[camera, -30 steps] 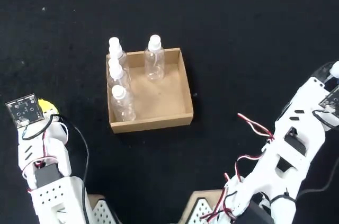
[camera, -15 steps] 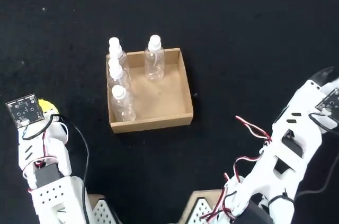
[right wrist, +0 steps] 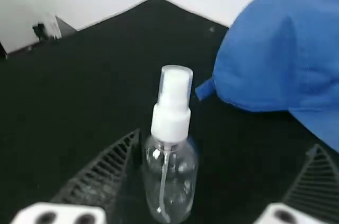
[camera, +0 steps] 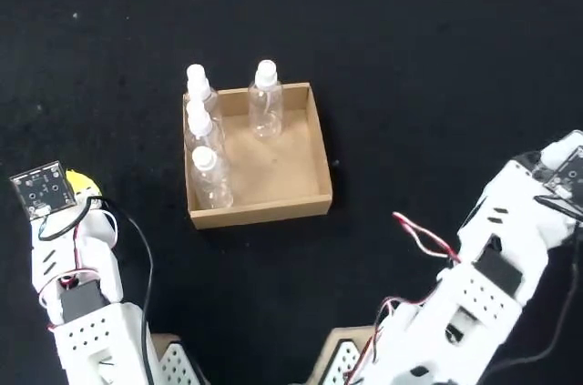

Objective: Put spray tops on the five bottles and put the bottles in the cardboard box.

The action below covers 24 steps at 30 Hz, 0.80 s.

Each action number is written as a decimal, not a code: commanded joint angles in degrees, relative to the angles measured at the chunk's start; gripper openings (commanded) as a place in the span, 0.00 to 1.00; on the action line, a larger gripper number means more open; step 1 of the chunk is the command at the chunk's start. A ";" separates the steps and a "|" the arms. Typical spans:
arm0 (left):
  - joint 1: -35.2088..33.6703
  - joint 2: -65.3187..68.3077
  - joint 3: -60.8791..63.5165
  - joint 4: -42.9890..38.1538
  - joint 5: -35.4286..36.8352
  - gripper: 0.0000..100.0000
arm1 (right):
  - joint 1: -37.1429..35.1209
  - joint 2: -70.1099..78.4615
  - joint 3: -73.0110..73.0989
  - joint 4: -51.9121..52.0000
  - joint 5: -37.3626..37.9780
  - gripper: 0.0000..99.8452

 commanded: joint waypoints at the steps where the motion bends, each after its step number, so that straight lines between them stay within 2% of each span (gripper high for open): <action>1: 0.66 -0.53 1.27 0.09 0.35 0.03 | -2.90 -4.18 2.51 -1.41 0.00 0.42; 5: 0.66 -0.53 1.27 0.18 0.35 0.03 | -5.10 0.57 8.66 -16.26 0.00 0.42; 8: 0.66 -0.53 1.27 0.26 0.35 0.03 | -5.36 7.34 8.66 -23.74 0.00 0.42; 17: 0.66 -0.53 1.27 0.09 0.35 0.03 | -2.81 30.90 -1.01 -31.91 0.00 0.42; 24: 0.66 -0.53 1.27 0.09 0.35 0.03 | -3.34 34.77 2.95 -44.66 0.00 0.42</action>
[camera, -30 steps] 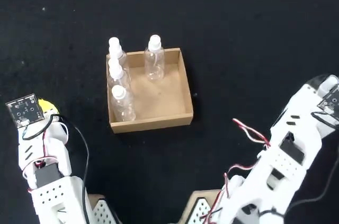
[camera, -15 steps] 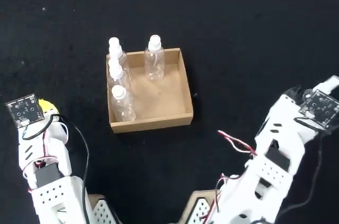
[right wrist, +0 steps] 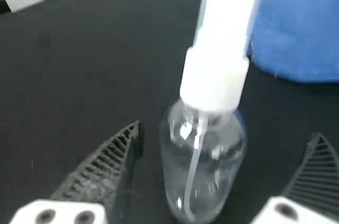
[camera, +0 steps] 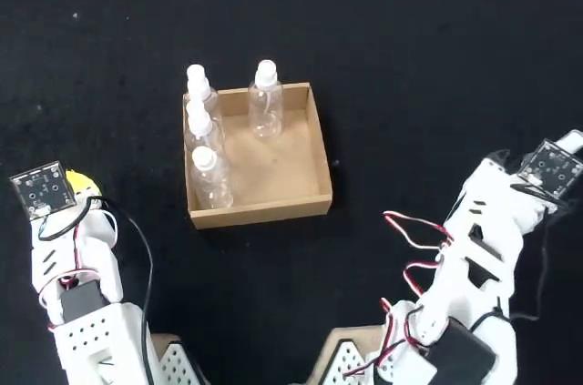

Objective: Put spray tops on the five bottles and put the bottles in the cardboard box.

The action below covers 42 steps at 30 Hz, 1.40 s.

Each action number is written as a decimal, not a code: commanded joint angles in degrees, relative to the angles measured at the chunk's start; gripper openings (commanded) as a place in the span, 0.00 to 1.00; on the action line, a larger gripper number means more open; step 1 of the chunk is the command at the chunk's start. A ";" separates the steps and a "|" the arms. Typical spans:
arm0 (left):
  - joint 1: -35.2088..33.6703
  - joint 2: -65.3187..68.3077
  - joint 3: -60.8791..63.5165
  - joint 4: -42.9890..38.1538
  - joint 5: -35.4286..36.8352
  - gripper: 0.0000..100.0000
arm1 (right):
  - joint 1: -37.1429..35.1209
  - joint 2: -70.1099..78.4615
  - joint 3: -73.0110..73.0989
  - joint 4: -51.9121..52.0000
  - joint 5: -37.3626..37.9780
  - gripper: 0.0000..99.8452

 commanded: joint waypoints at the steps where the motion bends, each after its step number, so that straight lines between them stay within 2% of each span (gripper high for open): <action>1: 0.66 -0.53 1.27 0.09 0.35 0.03 | 0.62 0.75 -0.04 -8.97 0.00 0.42; 17: 0.66 -0.53 1.27 0.18 0.35 0.03 | 1.05 10.68 -4.53 -11.34 0.00 0.42; 25: 0.66 -0.53 1.27 0.09 0.35 0.03 | 0.97 10.95 -1.19 -23.12 1.05 0.42; 28: 0.66 -0.53 1.27 0.09 0.35 0.03 | 0.70 11.21 -1.01 -21.98 3.16 0.42; 36: 0.66 -0.53 1.27 0.26 0.35 0.03 | 1.14 11.21 -1.36 -17.23 3.25 0.41; 38: 0.66 -0.53 1.27 0.26 0.35 0.03 | 1.14 11.21 -1.36 -16.53 3.52 0.37; 42: 0.66 -0.53 1.27 0.26 0.35 0.03 | 1.32 11.21 -1.01 -16.53 3.60 0.20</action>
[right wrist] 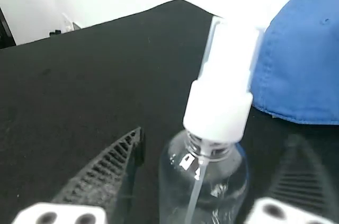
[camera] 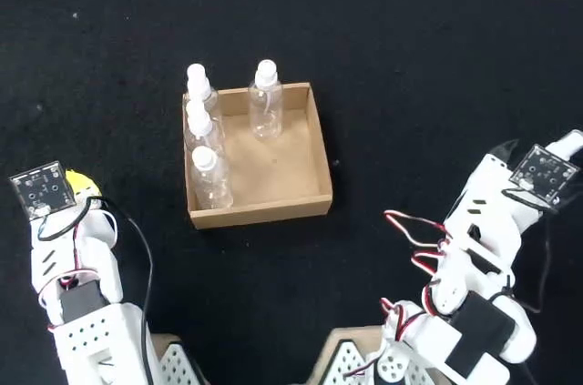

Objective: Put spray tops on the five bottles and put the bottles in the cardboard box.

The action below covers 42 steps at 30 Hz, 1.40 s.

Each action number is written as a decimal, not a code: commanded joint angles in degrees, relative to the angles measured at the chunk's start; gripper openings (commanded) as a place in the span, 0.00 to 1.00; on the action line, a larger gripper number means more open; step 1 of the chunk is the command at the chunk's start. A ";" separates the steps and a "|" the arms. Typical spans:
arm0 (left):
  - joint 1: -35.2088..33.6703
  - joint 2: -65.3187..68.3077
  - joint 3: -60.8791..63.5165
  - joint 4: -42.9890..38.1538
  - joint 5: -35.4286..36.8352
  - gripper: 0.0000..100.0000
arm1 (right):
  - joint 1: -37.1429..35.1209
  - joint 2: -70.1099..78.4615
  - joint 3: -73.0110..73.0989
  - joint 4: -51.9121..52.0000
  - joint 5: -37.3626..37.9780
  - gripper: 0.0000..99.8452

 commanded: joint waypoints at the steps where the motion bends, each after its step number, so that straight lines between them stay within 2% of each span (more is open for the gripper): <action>1: 0.66 -0.53 1.27 0.35 0.35 0.03 | 1.41 0.04 -0.04 0.35 0.44 0.19; 11: 0.66 -0.53 1.27 0.18 0.35 0.03 | 4.22 4.53 -1.27 0.44 0.44 0.19; 17: 0.66 -0.53 1.27 0.09 0.35 0.03 | 5.10 10.42 -4.09 0.35 0.53 0.26; 20: 0.66 -0.53 1.27 0.09 0.35 0.03 | 5.10 11.30 -4.35 -0.26 2.20 0.19; 24: 0.66 -0.53 1.27 0.09 0.35 0.03 | 5.01 9.63 -1.98 -6.77 2.55 0.08; 30: 0.66 -0.53 1.27 0.09 0.35 0.03 | 4.57 6.99 1.27 -10.81 2.81 0.18; 35: 0.66 -0.53 1.27 0.09 0.35 0.03 | 4.57 7.16 1.71 -10.73 2.81 0.13; 42: 0.66 -0.53 1.27 0.09 0.35 0.03 | 4.48 7.25 -1.01 -2.46 2.81 0.16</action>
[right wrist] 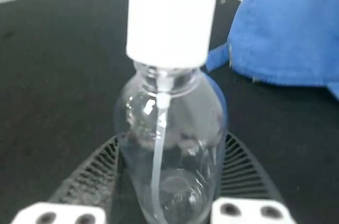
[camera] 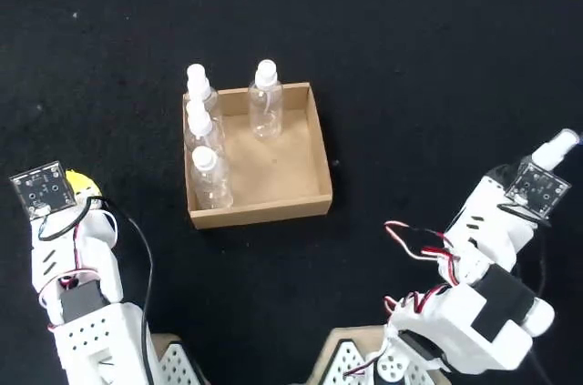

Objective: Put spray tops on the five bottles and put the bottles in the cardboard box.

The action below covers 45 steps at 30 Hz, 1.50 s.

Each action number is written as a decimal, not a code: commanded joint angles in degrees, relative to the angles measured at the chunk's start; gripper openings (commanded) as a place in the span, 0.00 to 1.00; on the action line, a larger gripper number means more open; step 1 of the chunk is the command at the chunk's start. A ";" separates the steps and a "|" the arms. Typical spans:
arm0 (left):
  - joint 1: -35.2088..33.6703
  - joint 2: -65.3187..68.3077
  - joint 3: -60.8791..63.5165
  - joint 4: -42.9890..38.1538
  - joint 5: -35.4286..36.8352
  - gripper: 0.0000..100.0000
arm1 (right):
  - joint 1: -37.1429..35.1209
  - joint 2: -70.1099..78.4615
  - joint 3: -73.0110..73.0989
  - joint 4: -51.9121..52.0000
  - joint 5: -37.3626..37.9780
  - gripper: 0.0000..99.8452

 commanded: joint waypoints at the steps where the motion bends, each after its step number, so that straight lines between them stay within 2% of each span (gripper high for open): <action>1: 0.66 -0.53 1.27 0.09 0.35 0.03 | 0.79 -4.09 -3.65 6.95 0.44 0.19; 5: 0.66 -0.53 1.27 0.09 0.35 0.03 | 0.79 -4.62 -5.14 10.73 0.35 0.28; 15: 0.66 -0.53 1.27 0.09 0.35 0.03 | -0.70 -4.70 -6.29 10.64 0.44 0.40; 21: 0.66 -0.53 1.27 0.09 0.35 0.03 | -0.35 -5.49 -7.96 10.64 0.44 0.40; 29: 0.66 -0.53 1.27 0.09 0.35 0.03 | -1.58 -15.60 -3.91 11.16 0.53 0.40; 45: 0.66 -0.53 1.27 0.35 0.35 0.03 | 0.26 -8.13 -7.96 15.56 0.35 0.40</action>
